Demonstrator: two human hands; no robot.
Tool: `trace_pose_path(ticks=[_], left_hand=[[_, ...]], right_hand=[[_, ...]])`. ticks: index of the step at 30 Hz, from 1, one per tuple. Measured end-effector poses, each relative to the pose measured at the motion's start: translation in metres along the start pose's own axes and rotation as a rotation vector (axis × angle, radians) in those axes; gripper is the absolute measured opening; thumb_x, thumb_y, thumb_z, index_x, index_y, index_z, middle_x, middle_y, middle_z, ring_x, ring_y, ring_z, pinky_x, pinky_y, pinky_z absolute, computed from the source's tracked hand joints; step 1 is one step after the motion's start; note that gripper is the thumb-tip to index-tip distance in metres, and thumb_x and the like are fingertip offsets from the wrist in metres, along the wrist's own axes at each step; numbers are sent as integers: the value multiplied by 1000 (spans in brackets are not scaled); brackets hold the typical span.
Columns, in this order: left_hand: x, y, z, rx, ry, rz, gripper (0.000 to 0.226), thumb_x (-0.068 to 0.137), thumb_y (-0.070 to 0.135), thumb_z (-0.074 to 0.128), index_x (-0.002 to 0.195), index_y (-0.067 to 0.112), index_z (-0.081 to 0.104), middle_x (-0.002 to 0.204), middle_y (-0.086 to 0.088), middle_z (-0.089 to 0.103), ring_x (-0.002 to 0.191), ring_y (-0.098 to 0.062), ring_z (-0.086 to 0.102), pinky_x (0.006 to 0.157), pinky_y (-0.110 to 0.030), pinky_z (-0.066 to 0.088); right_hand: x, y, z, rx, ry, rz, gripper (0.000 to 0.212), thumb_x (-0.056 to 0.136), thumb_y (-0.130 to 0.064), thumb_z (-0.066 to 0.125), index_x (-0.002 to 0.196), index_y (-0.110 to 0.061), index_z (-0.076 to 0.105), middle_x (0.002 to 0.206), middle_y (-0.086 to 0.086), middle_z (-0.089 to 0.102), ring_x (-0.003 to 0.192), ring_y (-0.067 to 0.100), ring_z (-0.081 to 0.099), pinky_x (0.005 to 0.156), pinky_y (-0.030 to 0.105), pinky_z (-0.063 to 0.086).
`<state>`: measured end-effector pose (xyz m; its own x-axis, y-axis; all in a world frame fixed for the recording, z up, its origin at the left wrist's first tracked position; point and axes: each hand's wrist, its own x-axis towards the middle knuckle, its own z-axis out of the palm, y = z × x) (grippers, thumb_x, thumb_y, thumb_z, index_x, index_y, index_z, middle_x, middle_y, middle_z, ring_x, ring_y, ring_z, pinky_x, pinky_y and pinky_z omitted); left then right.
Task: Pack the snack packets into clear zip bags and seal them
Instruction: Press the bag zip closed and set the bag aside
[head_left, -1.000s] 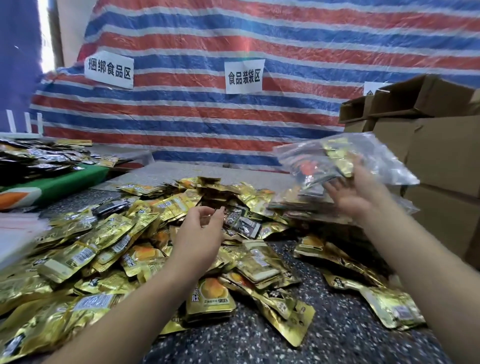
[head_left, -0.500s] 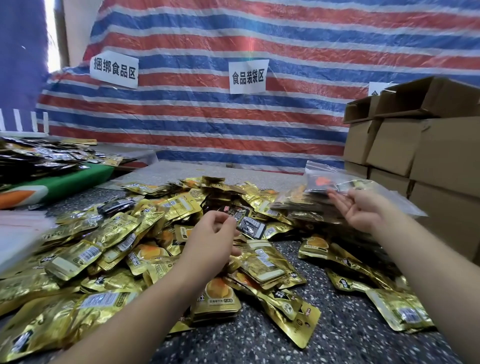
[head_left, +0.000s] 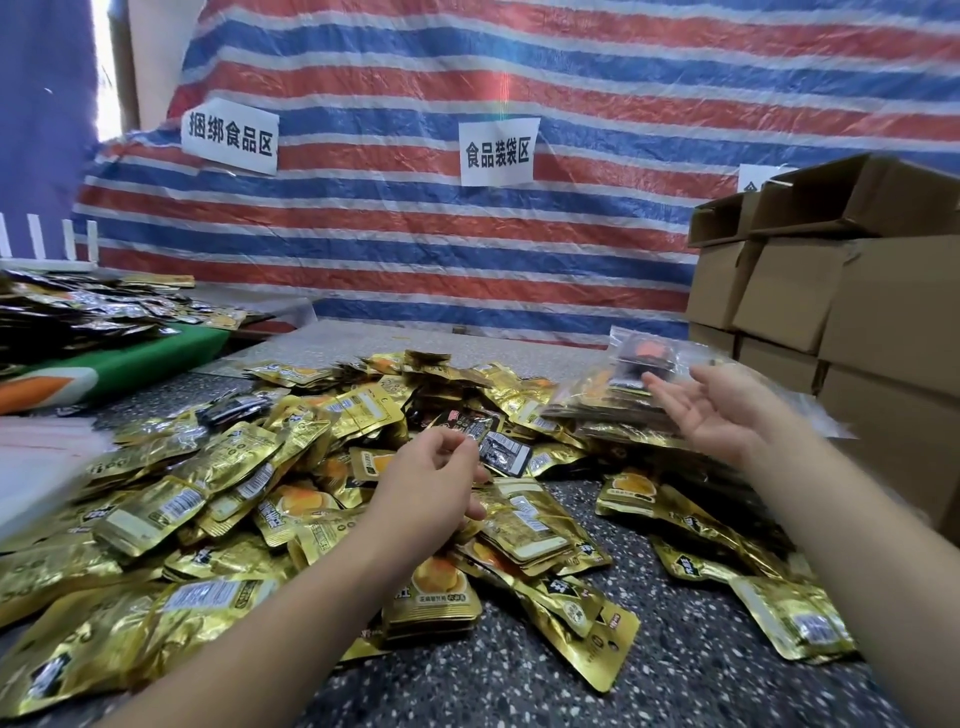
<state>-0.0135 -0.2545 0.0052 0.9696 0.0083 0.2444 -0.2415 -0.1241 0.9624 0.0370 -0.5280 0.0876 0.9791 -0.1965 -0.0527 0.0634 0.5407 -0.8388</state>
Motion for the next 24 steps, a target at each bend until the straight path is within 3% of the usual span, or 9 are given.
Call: trace_pose_path(ticks=[3,7,13,19,24], left_hand=[[-1,0,0,25,-6,8,16,102,32,47,98,26,61,89,5,69,57,-8,67,56,-23,54],[0,0,-1,41,6,23,18,102,31,47,96,24,62,85,6,70,57,-9,66,54,-21,52],[-2,-3,-2,164,40,100,25,102,27,48,85,22,67,64,10,67,50,-9,62,50,-22,48],[-3,-5,-6,503,106,308,56,102,47,36,62,18,62,52,-2,60,43,-7,49,51,-30,41],[15,-1,-24,715,193,326,32,102,31,46,82,14,64,72,1,65,61,-17,59,58,-40,52]], right_hand=[[-27,20,3,-122,-30,-16,32,106,-16,42,121,10,51,99,24,73,81,24,75,62,27,61],[-62,48,13,-210,-111,-5,23,103,-16,46,99,0,62,73,11,73,63,18,72,55,24,59],[-88,98,22,-377,-140,-27,27,102,-21,47,83,-6,57,62,4,64,54,15,62,51,25,52],[-95,125,27,-622,-192,-188,39,102,-28,51,70,-7,55,54,1,56,47,12,55,46,22,46],[-99,132,28,-794,-245,-363,51,102,-39,44,60,-10,51,47,6,52,40,13,51,48,17,45]])
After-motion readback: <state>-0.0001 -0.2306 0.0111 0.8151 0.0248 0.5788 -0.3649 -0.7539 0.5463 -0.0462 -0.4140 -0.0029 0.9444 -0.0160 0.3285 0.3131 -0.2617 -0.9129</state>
